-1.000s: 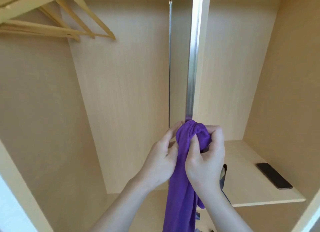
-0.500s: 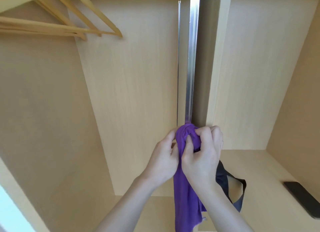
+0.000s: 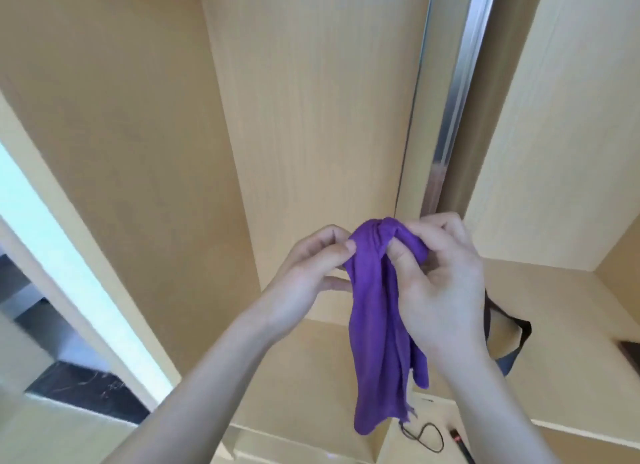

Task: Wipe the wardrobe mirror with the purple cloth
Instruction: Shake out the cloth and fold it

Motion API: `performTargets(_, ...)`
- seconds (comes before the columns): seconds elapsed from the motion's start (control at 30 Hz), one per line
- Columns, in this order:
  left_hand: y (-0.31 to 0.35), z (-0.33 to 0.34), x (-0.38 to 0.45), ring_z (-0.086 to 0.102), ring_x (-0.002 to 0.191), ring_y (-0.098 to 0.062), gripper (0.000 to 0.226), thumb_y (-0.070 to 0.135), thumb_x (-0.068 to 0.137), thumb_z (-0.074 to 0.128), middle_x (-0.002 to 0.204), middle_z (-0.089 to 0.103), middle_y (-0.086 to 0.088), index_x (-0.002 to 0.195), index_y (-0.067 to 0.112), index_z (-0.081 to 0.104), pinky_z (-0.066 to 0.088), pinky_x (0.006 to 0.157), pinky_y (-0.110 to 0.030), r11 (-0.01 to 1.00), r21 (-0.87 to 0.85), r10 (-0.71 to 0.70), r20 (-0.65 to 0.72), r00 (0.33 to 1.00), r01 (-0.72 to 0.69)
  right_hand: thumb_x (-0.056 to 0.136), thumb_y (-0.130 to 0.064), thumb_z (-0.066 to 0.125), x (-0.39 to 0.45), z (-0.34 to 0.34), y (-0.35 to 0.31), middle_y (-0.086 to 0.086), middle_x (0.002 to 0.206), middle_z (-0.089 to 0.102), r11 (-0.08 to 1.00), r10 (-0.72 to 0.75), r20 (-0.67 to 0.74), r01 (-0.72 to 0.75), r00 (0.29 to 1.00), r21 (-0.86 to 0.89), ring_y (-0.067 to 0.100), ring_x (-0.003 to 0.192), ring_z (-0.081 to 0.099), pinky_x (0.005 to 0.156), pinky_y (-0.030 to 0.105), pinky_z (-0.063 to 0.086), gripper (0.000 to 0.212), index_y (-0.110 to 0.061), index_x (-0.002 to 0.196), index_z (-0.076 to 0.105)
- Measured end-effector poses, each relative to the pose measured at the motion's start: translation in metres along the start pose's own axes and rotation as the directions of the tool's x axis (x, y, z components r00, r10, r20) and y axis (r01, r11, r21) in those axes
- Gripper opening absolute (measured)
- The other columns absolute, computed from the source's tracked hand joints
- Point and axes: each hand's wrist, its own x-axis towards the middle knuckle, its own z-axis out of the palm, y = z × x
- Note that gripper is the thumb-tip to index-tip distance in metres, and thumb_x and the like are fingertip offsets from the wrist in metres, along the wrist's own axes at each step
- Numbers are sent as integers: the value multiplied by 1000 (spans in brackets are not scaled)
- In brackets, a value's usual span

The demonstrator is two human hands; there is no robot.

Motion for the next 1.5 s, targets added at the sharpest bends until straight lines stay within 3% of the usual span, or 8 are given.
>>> performTargets(0.3,-26,-103,-83,49,74,-22,54,49,96,55,78,53,-9,90,-4,55,41,72,-35,958,165,-177,-298,938,234,97,-18,64,-20,54,1,-10,84,59,988,150,239,-150,959,-18,7,80,58,75,18,40,18,-30,85,70)
performTargets(0.47,-36,-172,-136,64,87,-25,72,59,92,56,95,67,-14,113,-10,61,56,85,-43,939,28,-289,-478,829,343,98,-24,60,-31,77,-5,7,81,69,971,237,352,-230,906,-60,25,80,61,73,34,48,19,-20,84,72)
performTargets(0.7,-55,-201,-173,67,80,-31,69,53,105,31,86,65,-21,107,-6,65,61,83,-43,774,278,-361,-544,757,569,101,-26,53,-61,113,-9,10,78,70,950,311,502,-276,807,-145,32,76,67,72,39,56,25,-19,84,69)
performTargets(0.93,-65,-220,-197,55,63,-13,28,30,96,65,69,53,1,76,15,51,46,74,-32,881,-155,-463,-479,746,447,102,-12,55,-60,129,-34,1,81,74,759,472,528,-630,706,165,12,71,68,66,28,57,21,-14,90,73)
performTargets(1.1,-71,-226,-217,60,79,-20,35,6,69,77,87,62,-3,96,17,57,48,80,-36,863,-442,-402,-311,861,244,100,-9,58,-44,127,-57,5,87,73,721,430,543,-636,721,274,17,74,68,60,28,54,16,-12,98,73)
performTargets(1.2,-100,-202,-220,63,83,-24,42,-6,68,74,90,64,-8,102,13,60,55,80,-40,895,-231,-443,-360,821,382,99,-6,59,-43,126,-68,1,82,73,732,392,524,-601,756,320,15,71,68,58,28,54,19,-16,92,74)
performTargets(1.3,-122,-177,-214,60,78,-21,6,6,90,70,82,61,-9,90,10,67,58,80,-40,833,124,-447,-423,789,539,98,-7,60,-46,124,-72,0,79,74,761,395,482,-572,782,306,16,71,68,62,30,54,22,-19,87,74)
performTargets(1.5,-116,-189,-209,51,65,-13,37,34,97,63,66,53,6,69,13,52,45,71,-33,787,280,-372,-495,785,550,98,-14,63,-46,104,-58,2,88,77,813,446,389,-547,806,200,18,79,71,76,39,59,15,-19,94,77)
